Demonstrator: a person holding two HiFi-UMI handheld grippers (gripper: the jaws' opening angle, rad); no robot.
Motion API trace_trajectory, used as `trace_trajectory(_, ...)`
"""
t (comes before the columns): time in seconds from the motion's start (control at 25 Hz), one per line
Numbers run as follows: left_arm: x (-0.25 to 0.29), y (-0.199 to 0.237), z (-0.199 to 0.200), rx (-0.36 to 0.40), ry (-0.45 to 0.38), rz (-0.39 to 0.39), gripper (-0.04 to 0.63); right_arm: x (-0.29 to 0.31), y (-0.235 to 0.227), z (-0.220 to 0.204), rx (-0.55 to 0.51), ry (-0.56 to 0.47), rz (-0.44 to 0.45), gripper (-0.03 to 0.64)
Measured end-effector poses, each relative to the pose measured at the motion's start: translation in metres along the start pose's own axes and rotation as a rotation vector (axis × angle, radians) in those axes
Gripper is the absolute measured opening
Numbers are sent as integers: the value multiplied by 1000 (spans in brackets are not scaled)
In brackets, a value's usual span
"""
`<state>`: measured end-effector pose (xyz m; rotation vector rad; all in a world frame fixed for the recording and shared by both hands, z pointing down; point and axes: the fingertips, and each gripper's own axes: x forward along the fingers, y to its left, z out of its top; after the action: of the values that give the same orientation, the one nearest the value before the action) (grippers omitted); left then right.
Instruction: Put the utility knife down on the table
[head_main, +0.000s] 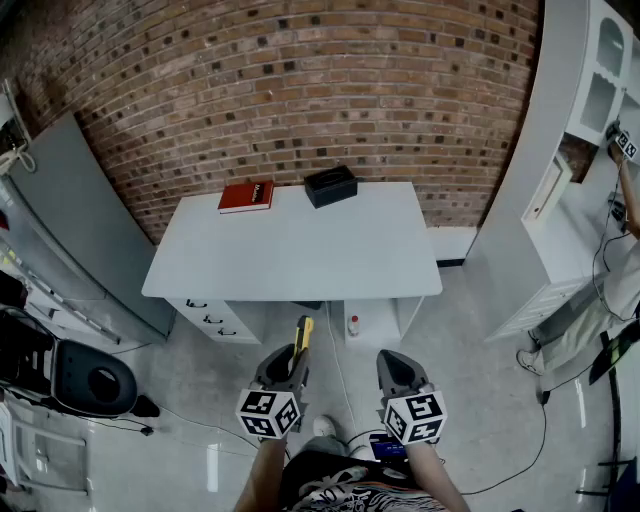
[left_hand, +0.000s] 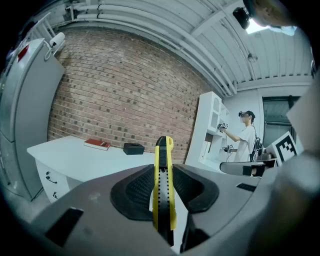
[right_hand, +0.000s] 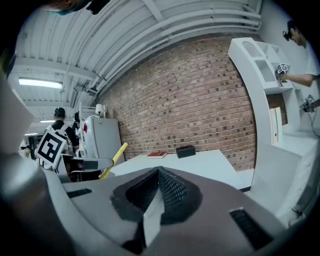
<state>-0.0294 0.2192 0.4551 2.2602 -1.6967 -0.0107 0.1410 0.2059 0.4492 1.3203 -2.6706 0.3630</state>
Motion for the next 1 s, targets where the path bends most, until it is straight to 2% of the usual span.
trace_trajectory(0.48,-13,-9,7,-1,-21,11,120,-12,6,5,-13,-13,27,0)
trace_trajectory(0.64,-12,-11,8,2,-26,10,120,-9,-1,2,14,-10,22,0)
trace_trajectory(1.0,35,24,9,-36,-17,24,120,41,-35,-1,44,26,-1,0)
